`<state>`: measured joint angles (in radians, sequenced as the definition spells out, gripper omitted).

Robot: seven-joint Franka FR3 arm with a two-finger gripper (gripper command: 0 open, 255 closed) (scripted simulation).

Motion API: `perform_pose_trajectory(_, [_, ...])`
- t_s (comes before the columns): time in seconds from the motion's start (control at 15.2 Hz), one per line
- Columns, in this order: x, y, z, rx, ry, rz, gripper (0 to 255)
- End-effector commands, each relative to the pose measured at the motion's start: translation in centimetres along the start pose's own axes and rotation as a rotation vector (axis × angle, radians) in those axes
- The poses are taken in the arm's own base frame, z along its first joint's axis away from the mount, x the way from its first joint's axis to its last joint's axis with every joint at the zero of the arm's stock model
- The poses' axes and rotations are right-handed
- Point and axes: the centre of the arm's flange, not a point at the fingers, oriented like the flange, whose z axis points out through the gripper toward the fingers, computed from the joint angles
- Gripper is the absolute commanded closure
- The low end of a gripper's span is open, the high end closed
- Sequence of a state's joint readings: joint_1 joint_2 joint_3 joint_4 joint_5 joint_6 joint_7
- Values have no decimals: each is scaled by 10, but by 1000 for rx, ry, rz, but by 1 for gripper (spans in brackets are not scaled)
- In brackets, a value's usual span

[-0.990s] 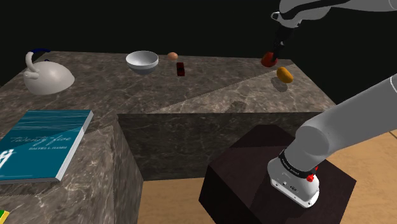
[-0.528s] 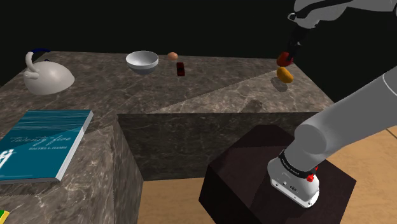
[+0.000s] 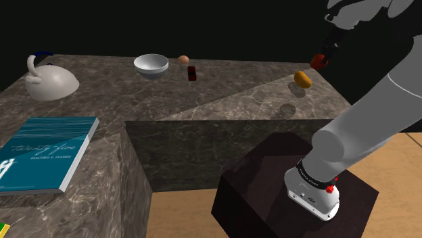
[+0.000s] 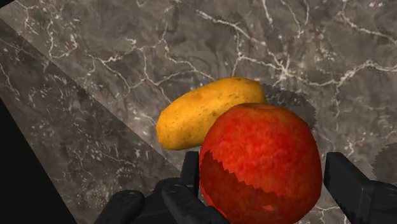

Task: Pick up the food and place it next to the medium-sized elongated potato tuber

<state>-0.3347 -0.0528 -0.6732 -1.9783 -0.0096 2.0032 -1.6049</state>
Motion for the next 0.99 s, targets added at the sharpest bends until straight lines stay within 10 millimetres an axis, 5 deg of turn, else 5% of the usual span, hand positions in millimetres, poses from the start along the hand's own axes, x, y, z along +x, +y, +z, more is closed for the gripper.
perform_pose_trajectory(0.0, [-23, 12, 1, -1, 0, -2, 255])
perform_pose_trajectory(0.33, [-88, 48, 2, -1, 0, -2, 255])
perform_pose_trajectory(0.92, [-89, 45, 49, -1, 0, -2, 255])
